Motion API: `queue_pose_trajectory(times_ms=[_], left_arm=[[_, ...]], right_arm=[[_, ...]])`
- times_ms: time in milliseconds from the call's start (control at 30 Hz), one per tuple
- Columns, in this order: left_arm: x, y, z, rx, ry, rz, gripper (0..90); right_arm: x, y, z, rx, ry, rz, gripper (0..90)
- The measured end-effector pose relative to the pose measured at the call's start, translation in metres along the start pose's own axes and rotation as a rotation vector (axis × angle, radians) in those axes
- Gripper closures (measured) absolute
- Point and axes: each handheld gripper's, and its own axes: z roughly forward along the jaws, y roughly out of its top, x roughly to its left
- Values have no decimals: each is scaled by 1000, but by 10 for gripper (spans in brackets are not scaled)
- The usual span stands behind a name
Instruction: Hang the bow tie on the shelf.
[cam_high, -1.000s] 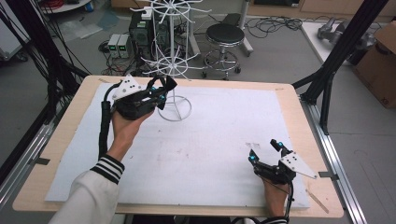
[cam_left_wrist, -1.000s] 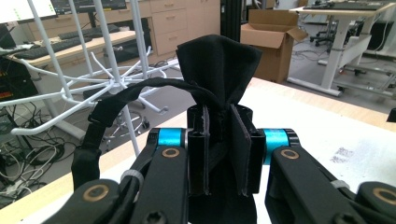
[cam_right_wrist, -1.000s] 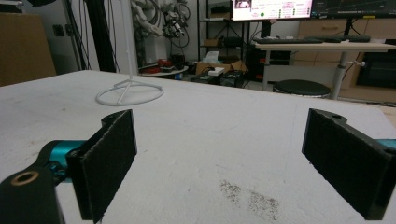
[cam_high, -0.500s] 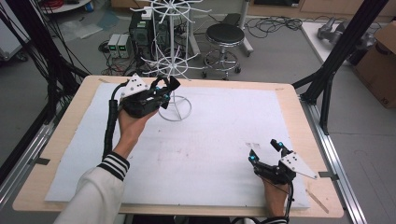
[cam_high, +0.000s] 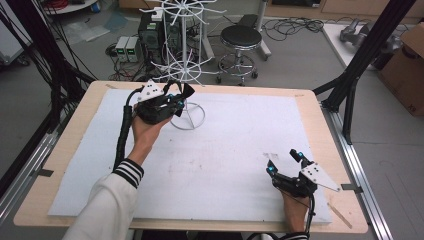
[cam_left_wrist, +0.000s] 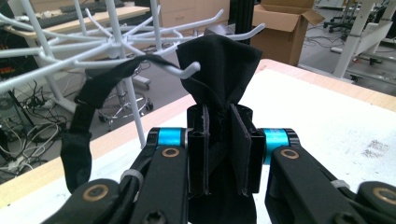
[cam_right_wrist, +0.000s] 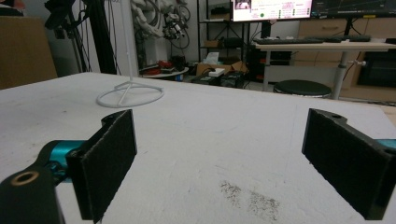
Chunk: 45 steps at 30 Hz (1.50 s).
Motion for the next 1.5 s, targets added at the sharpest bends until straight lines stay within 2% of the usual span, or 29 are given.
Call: queue_pose_trajectory(times_ms=[167, 267, 333, 433, 500, 567, 600, 633, 667, 733, 767, 800, 833, 867, 900, 933, 967, 1000, 1033, 1167, 1367, 1500], left_arm=[[1, -2, 3, 10, -5, -8, 773], [2, -3, 4, 6, -14, -32, 766], [5, -4, 4, 5, -34, -63, 755], [7, -4, 3, -1, -46, -73, 706], [8, -5, 3, -22, -78, -68, 602], [10, -5, 3, -35, -83, -68, 445], [13, -5, 2, -35, -109, -84, 263], [13, -5, 2, -35, -109, -84, 198], [15, -6, 1, -29, -132, -86, 119], [19, -8, -3, -8, -162, -113, 95], [20, -9, -6, -11, -174, -126, 95], [21, -14, -14, -33, -175, -127, 73], [21, -14, -14, -33, -175, -127, 71], [21, -20, -24, -56, -172, -94, 70], [21, -20, -24, -56, -172, -94, 70], [20, -25, -31, -66, -163, -71, 70], [20, -29, -37, -73, -167, -61, 70], [19, -39, -51, -87, -167, -57, 70], [19, -39, -51, -87, -167, -57, 70], [17, -63, -79, -109, -136, -25, 70], [17, -110, -120, -132, -94, -33, 70], [18, -139, -138, -169, -51, -49, 70]], right_arm=[[0, 0, 0, 0, -3, 15, 91], [-1, 0, 0, -7, -4, 9, 91], [-1, 0, -1, -5, -4, 13, 91], [-1, 0, -1, -8, -2, 18, 91], [-1, 0, -1, -8, -1, 18, 91], [-1, 0, -1, -8, -1, 19, 91], [-1, 0, -1, -8, -1, 19, 91], [-1, 0, -1, -8, -1, 19, 91], [-1, 0, -1, -8, -1, 18, 92], [-1, 0, -1, -8, -3, 19, 91], [-1, 0, -1, -8, -3, 19, 91], [-1, 0, -1, -8, -4, 18, 92], [-1, 0, -1, -8, -4, 18, 92], [-1, 0, -1, -7, -6, 18, 91], [-1, 0, -1, -7, -6, 18, 91], [-1, 0, -1, -6, -7, 14, 91], [-1, 0, -1, -6, -7, 14, 91], [0, 0, -1, -9, -7, 8, 92], [0, 0, -1, -9, -7, 8, 92], [0, 0, -1, -9, -4, 8, 91], [1, -1, -2, -18, -3, -5, 91], [1, -1, -2, -19, -2, -8, 91]])
